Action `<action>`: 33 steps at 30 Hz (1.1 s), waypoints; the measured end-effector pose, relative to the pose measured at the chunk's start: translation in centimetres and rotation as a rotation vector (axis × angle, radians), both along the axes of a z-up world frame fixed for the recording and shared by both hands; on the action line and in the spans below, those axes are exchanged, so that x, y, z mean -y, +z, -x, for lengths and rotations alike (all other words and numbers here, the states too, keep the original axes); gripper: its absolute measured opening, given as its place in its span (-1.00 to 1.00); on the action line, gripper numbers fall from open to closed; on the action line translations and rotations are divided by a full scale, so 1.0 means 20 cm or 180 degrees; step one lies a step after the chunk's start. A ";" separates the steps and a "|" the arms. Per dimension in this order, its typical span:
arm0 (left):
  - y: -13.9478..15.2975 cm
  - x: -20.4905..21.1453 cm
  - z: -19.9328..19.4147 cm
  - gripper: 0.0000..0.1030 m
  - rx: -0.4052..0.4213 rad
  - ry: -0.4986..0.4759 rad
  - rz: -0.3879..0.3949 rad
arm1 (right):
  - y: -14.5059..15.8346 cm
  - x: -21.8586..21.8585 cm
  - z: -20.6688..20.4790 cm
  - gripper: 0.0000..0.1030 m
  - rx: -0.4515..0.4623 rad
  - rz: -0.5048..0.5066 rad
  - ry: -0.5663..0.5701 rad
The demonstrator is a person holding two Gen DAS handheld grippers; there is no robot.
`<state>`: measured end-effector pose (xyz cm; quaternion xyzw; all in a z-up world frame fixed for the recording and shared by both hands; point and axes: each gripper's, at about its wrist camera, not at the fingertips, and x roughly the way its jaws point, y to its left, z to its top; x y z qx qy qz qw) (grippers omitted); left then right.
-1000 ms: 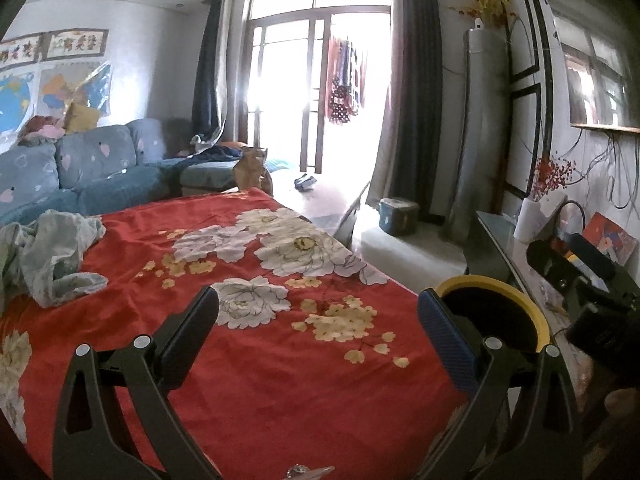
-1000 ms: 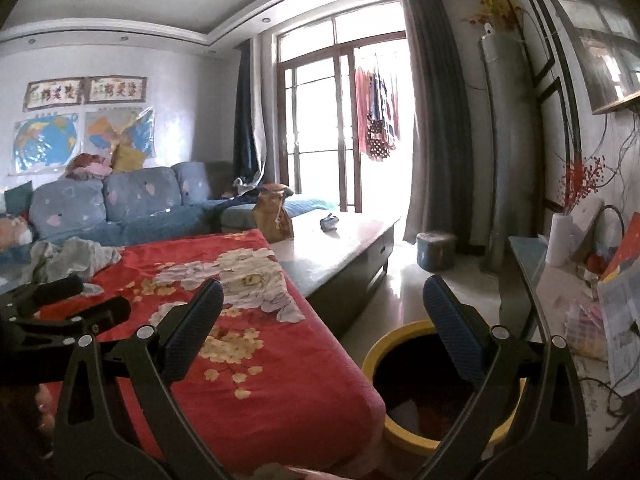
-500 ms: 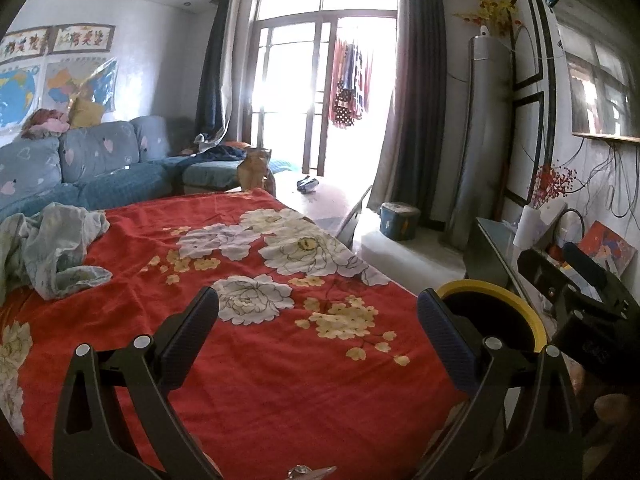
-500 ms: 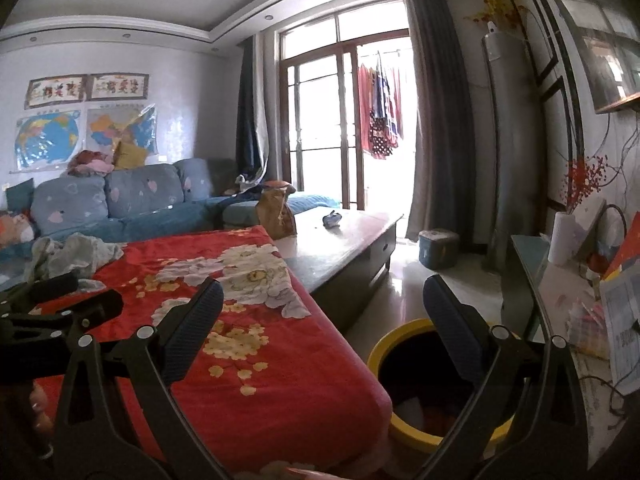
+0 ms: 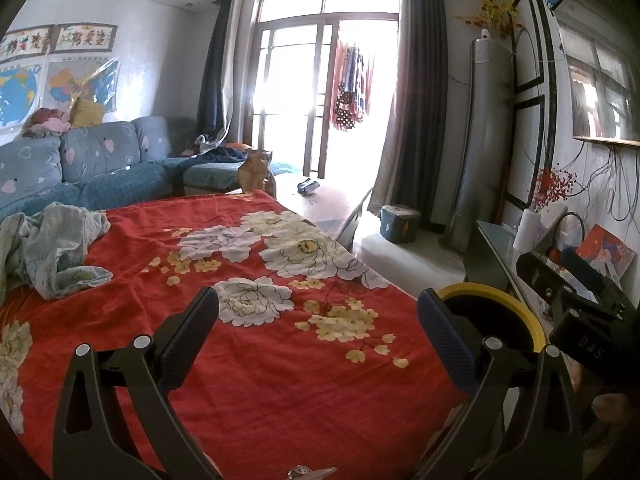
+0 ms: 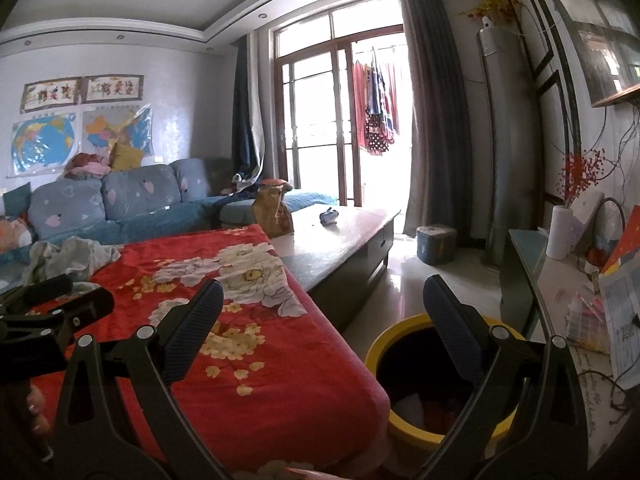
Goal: Collect trash
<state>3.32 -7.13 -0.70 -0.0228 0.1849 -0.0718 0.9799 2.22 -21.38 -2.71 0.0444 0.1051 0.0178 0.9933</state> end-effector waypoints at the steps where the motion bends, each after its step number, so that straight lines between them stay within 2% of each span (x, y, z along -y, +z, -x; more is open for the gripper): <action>1: 0.00 0.00 0.00 0.87 0.0000 0.0002 -0.0002 | 0.00 0.00 0.00 0.79 -0.0004 -0.0001 -0.0001; 33: -0.01 0.00 0.00 0.87 0.0004 0.0005 0.0008 | -0.01 0.00 -0.01 0.79 -0.0018 0.0002 -0.0025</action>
